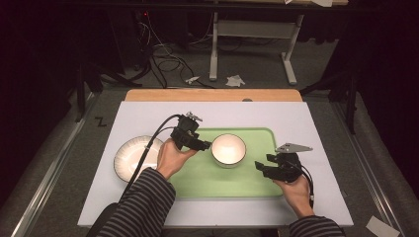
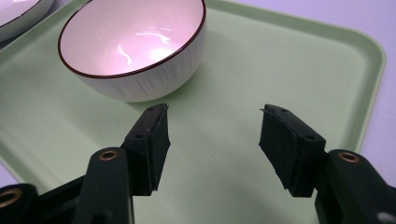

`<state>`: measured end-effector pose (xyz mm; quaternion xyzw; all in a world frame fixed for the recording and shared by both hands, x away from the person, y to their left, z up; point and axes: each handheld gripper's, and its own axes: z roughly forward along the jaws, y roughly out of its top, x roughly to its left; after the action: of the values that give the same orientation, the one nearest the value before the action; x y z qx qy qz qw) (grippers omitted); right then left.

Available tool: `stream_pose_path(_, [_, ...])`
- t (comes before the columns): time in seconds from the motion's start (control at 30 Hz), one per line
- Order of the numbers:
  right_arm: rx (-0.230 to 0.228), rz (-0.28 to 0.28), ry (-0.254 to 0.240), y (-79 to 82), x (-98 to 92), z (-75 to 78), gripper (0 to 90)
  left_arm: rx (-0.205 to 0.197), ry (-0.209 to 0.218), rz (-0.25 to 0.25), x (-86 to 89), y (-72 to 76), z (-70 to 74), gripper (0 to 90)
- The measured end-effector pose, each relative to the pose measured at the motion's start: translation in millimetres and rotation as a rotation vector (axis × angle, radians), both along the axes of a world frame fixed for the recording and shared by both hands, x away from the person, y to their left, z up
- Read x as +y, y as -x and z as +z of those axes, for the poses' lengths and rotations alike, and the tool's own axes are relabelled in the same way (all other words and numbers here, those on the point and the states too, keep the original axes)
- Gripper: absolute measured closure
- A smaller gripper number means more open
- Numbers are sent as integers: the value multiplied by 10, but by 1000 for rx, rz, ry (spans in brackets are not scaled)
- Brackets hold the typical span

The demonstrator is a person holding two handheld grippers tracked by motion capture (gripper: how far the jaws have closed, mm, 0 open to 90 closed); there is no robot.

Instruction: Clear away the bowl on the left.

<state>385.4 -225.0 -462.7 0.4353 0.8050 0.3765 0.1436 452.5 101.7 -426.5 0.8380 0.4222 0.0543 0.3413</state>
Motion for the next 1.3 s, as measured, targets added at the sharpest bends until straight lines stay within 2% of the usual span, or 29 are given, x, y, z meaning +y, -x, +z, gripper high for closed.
stream_pose_path(0.03, [0, 0, 0, 0, 0, 0, 438, -1, -15, -7, 12, 5, 12, 376])
stream_pose_path(0.17, [-1, 5, 5, 6, 5, -1, 438, -6, -7, -4, 38, 39, 51, 365])
stream_pose_path(0.43, [0, 0, -3, 8, -1, 3, 438, 3, -21, 1, 115, 60, 93, 347])
stream_pose_path(0.47, [-1, 0, -2, 9, 0, 4, 438, 31, -19, 22, 123, 86, 101, 346])
stream_pose_path(0.5, [-1, 1, -1, 10, 2, 3, 438, 36, -13, 32, 136, 95, 101, 345])
stream_pose_path(0.53, [0, 3, 2, 13, 4, 3, 438, 5, -4, 12, 158, 81, 88, 343])
stream_pose_path(0.63, [-5, 5, 0, 19, 9, 7, 438, 11, 5, 19, 241, 112, 89, 343])
stream_pose_path(0.7, [-3, 8, 4, 9, 8, -3, 437, 1, -8, 27, 299, 135, 109, 338])
stream_pose_path(0.73, [1, 7, 4, 7, 11, -6, 437, -1, 12, 37, 326, 147, 118, 338])
stream_pose_path(0.87, [-2, 5, 4, 5, 10, -2, 437, -19, 44, 45, 463, 199, 195, 334])
stream_pose_path(1.03, [-4, 3, 2, 13, 10, 1, 437, -48, 59, 65, 545, 273, 238, 312])
stream_pose_path(1.1, [3, -3, -1, 9, 5, -7, 437, -60, 41, 71, 575, 303, 250, 303])
stream_pose_path(1.23, [0, -9, -8, -1, -6, -7, 437, -71, 52, 74, 606, 360, 299, 301])
stream_pose_path(1.3, [0, -7, -2, 4, -3, -3, 437, -83, 36, 64, 617, 401, 316, 302])
